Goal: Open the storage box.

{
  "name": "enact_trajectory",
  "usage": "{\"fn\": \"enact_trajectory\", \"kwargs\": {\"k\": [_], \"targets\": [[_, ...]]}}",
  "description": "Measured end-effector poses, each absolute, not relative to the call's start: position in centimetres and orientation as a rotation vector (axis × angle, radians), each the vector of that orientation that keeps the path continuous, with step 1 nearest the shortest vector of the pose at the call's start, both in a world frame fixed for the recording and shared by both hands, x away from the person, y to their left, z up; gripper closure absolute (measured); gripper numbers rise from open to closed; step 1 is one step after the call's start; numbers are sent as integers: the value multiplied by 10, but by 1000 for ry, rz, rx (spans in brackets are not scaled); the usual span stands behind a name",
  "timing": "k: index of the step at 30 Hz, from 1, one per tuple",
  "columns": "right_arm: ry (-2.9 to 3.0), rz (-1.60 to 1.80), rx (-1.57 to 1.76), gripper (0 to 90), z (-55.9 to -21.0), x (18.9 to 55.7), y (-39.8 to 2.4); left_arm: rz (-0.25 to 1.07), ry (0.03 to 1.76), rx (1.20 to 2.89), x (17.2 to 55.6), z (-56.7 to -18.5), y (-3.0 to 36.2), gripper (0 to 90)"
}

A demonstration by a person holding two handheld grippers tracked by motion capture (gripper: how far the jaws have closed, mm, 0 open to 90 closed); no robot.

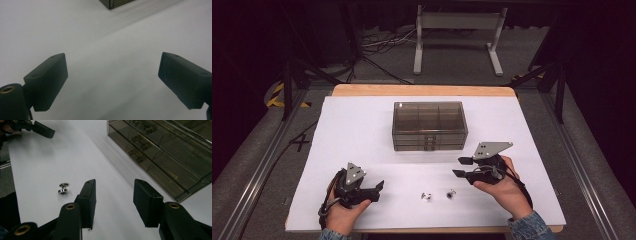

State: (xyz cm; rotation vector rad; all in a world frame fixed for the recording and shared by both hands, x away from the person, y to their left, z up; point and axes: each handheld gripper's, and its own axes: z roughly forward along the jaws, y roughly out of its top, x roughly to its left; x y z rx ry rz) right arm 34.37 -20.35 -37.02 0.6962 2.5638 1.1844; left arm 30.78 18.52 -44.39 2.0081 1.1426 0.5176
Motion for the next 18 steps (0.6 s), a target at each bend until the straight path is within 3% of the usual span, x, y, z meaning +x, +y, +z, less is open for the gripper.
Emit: {"fn": "enact_trajectory", "kwargs": {"k": [18], "targets": [[2605,1330,460,557,-387,343,-193,496,1093,1991,307,-444,183,98]]}}
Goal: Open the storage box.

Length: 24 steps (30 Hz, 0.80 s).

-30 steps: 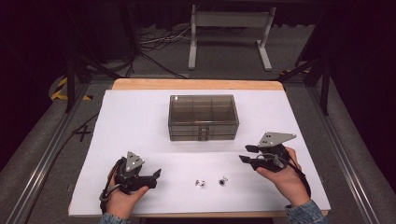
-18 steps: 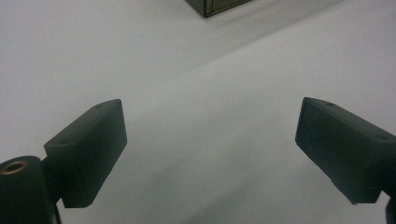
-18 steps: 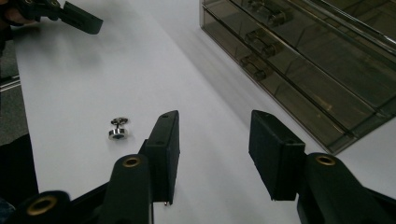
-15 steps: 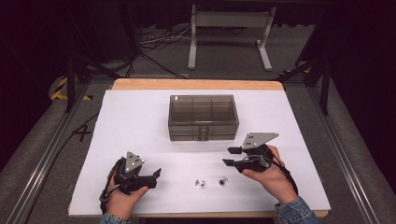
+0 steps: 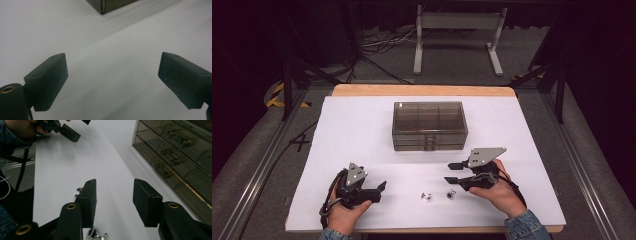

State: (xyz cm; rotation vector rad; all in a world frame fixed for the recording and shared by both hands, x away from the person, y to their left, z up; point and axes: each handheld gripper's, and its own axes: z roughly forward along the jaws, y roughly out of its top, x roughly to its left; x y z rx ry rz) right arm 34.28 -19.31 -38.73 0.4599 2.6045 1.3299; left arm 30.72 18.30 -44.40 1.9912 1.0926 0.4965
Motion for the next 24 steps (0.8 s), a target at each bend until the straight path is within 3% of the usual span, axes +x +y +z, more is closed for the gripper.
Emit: {"fn": "enact_trajectory", "kwargs": {"k": [24], "targets": [[2394,972,139,604,-389,323,-176,500,1102,1987,308,-446,183,98]]}}
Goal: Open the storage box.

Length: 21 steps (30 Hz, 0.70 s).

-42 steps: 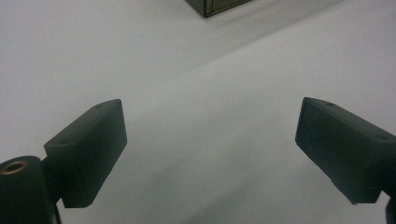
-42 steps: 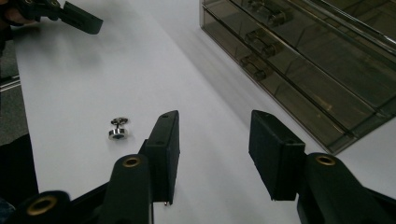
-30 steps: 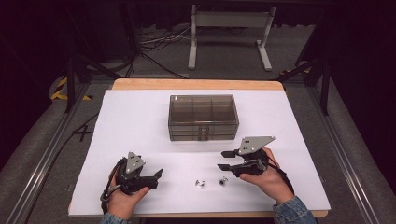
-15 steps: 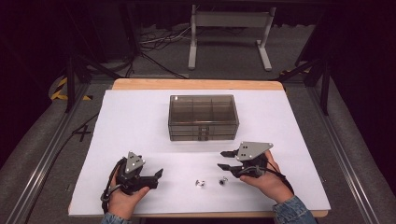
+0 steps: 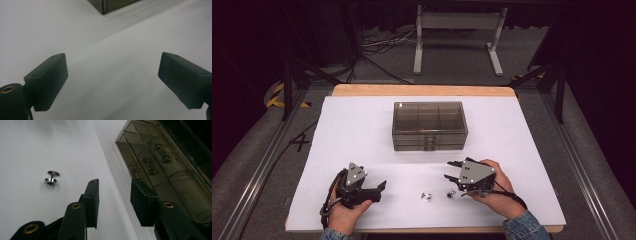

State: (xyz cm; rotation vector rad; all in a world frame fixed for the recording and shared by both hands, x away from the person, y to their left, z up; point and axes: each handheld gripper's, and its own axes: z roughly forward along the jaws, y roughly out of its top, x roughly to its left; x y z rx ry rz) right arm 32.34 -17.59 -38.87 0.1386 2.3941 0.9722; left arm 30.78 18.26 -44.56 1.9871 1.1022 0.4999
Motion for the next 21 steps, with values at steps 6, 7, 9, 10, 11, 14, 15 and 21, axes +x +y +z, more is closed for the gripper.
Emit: {"fn": "enact_trajectory", "kwargs": {"k": [6,7,9,10,11,14,15,21], "targets": [[2313,889,86,621,-387,318,-174,486,1100,1974,308,-445,183,82],[2300,873,76,621,-386,318,-174,478,1096,1969,308,-445,184,76],[2274,844,57,619,-387,317,-173,468,1092,1959,307,-444,184,68],[2267,831,52,617,-386,316,-173,461,1090,1950,307,-444,184,67],[2257,814,39,616,-386,316,-173,455,1090,1939,307,-444,185,64],[2226,767,20,614,-387,313,-171,469,1096,1954,306,-444,184,31],[2220,739,-13,611,-387,312,-170,459,1091,1951,306,-444,185,31],[2164,678,-50,601,-389,309,-167,444,1071,1953,305,-444,185,4]]}}
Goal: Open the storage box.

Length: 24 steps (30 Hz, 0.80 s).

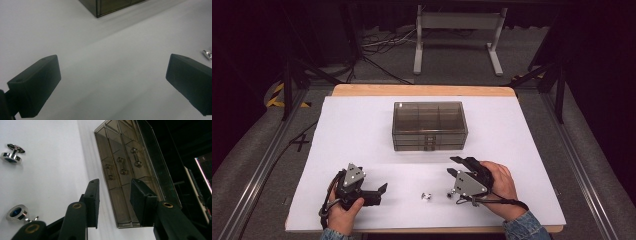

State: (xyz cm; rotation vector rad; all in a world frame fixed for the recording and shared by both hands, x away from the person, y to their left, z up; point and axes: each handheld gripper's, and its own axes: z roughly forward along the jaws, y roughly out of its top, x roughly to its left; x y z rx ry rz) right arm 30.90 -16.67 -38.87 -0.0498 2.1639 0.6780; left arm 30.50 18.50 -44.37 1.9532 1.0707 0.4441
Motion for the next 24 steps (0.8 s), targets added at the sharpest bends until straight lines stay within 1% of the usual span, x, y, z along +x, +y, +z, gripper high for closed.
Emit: {"fn": "enact_trajectory", "kwargs": {"k": [2,10,19,24], "targets": [[2146,660,-54,598,-389,308,-166,438,1071,1944,305,-444,186,4],[2079,579,-95,592,-392,305,-163,483,1104,1987,306,-447,182,3],[2051,503,-137,587,-394,308,-157,487,1111,1970,305,-448,183,3],[2023,464,-156,591,-392,314,-151,514,1101,1960,304,-448,183,3]]}}
